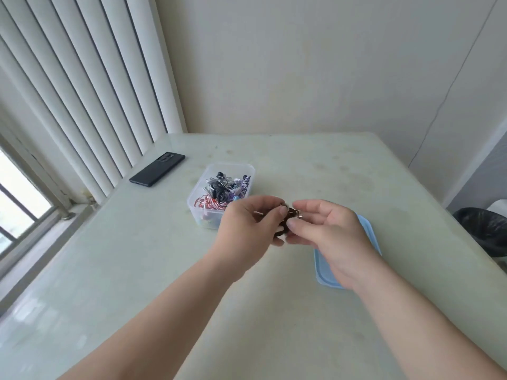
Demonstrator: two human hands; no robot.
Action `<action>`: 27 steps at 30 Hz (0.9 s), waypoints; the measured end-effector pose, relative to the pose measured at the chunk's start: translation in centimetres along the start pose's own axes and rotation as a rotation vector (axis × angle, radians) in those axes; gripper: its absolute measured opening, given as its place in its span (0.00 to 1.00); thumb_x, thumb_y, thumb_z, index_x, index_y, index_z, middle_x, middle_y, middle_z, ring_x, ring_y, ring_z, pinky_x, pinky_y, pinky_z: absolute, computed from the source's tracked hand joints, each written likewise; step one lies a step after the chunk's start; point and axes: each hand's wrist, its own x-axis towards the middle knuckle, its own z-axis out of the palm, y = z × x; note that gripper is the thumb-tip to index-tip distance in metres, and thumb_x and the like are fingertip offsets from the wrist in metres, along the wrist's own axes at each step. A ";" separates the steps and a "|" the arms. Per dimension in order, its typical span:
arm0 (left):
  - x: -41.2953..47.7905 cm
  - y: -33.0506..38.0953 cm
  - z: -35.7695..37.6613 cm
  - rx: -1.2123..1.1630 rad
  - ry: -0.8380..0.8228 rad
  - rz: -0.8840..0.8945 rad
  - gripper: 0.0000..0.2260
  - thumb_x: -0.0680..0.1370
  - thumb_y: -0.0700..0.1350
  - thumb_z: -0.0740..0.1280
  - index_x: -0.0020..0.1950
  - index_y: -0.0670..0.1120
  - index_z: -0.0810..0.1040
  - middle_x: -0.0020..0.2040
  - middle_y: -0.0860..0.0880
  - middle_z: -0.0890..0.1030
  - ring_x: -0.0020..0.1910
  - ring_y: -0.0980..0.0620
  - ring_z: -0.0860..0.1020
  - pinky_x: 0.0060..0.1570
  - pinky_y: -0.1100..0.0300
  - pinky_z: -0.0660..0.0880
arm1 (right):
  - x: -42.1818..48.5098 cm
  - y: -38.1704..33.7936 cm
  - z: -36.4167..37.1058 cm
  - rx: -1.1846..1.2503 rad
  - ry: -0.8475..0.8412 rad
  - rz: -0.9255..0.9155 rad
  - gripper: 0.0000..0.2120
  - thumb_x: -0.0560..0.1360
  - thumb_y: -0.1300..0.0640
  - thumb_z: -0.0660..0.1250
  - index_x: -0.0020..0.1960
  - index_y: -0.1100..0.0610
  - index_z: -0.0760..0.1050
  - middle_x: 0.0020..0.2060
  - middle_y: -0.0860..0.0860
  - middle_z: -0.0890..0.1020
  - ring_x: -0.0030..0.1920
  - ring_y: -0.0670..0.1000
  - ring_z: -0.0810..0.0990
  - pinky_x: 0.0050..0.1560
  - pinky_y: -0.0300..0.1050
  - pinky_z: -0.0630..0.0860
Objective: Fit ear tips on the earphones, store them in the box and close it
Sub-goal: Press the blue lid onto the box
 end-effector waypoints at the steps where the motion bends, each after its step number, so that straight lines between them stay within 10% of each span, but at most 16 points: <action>1: 0.5 0.5 -0.8 0.011 0.034 0.006 0.03 0.80 0.39 0.72 0.51 0.44 0.86 0.41 0.48 0.88 0.39 0.53 0.86 0.37 0.59 0.84 | 0.1 -0.3 0.2 -0.002 -0.023 0.006 0.15 0.76 0.64 0.74 0.61 0.55 0.78 0.46 0.55 0.88 0.42 0.58 0.87 0.54 0.56 0.83; 10: 8.9 0.6 -9.2 0.574 0.285 0.225 0.05 0.79 0.42 0.71 0.53 0.46 0.86 0.49 0.46 0.85 0.46 0.43 0.84 0.53 0.50 0.81 | 0.8 1.2 -0.8 -1.135 0.059 -0.047 0.18 0.68 0.40 0.76 0.42 0.50 0.71 0.38 0.46 0.77 0.39 0.49 0.78 0.42 0.49 0.76; 27: 16.4 0.7 -7.4 1.252 -0.028 0.150 0.15 0.81 0.49 0.67 0.67 0.51 0.80 0.63 0.44 0.75 0.65 0.41 0.73 0.61 0.52 0.73 | 4.0 1.1 -2.0 -1.273 -0.026 0.031 0.09 0.75 0.50 0.69 0.41 0.53 0.73 0.39 0.48 0.81 0.41 0.50 0.79 0.41 0.45 0.75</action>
